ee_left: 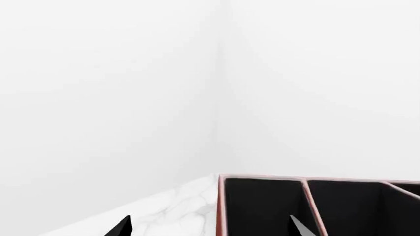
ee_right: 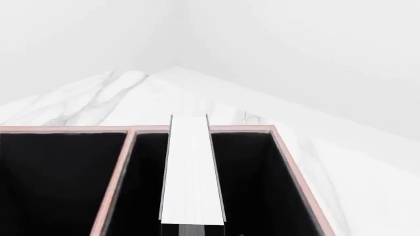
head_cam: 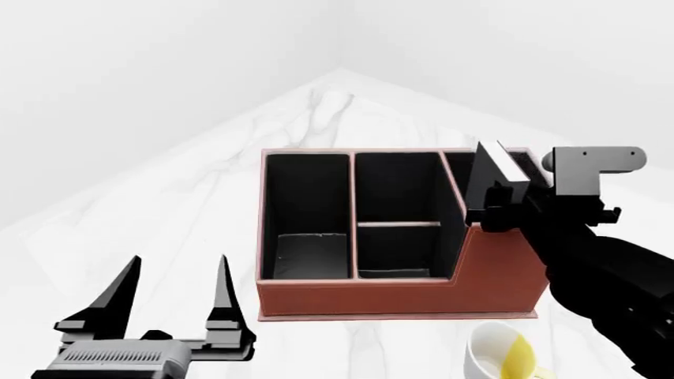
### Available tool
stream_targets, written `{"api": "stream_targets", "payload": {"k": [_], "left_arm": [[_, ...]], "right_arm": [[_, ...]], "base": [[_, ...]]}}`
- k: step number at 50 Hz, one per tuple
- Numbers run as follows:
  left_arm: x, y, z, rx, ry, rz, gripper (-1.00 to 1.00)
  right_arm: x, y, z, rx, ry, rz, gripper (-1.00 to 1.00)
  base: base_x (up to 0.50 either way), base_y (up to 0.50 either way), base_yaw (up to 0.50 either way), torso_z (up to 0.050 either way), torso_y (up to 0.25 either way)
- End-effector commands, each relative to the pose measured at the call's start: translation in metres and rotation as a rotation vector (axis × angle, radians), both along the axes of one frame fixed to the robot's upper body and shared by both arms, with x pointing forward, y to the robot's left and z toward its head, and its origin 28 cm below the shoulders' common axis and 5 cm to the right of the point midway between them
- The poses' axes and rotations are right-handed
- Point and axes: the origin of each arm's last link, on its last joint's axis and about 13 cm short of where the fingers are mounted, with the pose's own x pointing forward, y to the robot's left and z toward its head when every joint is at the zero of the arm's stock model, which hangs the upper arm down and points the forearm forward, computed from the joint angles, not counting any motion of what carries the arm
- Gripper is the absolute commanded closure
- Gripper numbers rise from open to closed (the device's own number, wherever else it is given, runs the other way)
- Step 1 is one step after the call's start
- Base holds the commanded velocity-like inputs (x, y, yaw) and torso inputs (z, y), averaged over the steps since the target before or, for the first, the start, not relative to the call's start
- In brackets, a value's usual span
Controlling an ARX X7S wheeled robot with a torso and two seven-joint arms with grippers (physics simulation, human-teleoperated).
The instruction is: Pick up the book and place it in the right compartment of the caddy.
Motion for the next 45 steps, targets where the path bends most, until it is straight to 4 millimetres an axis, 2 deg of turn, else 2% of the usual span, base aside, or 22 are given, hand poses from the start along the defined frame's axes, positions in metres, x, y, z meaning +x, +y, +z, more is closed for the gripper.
{"api": "stream_targets", "payload": {"k": [1, 2, 30, 39, 42, 45], "left_arm": [[0.000, 0.000, 0.000, 0.001, 0.000, 0.001, -1.00], [0.000, 0.000, 0.000, 0.001, 0.000, 0.000, -1.00], [0.000, 0.000, 0.000, 0.002, 0.002, 0.000, -1.00], [0.000, 0.000, 0.000, 0.002, 0.002, -0.001, -1.00], [0.000, 0.000, 0.000, 0.002, 0.001, 0.000, -1.00], [0.000, 0.000, 0.000, 0.004, -0.003, 0.001, -1.00]], "right_arm": [[0.003, -0.004, 0.008, -0.031, -0.048, -0.014, 1.00], [0.002, -0.004, 0.008, -0.033, -0.046, -0.011, -1.00], [0.001, -0.004, 0.011, -0.034, -0.064, -0.015, -1.00], [-0.002, -0.005, 0.021, -0.026, -0.151, -0.028, -1.00], [-0.008, -0.004, 0.036, -0.024, -0.322, -0.037, -1.00], [-0.012, -0.004, 0.043, -0.014, -0.408, -0.044, -1.00]], "base": [[0.00, 0.00, 0.00, 0.000, 0.000], [0.00, 0.00, 0.00, 0.000, 0.000], [0.00, 0.00, 0.00, 0.000, 0.000], [0.00, 0.00, 0.00, 0.000, 0.000], [0.00, 0.00, 0.00, 0.000, 0.000], [0.00, 0.00, 0.00, 0.000, 0.000]]}}
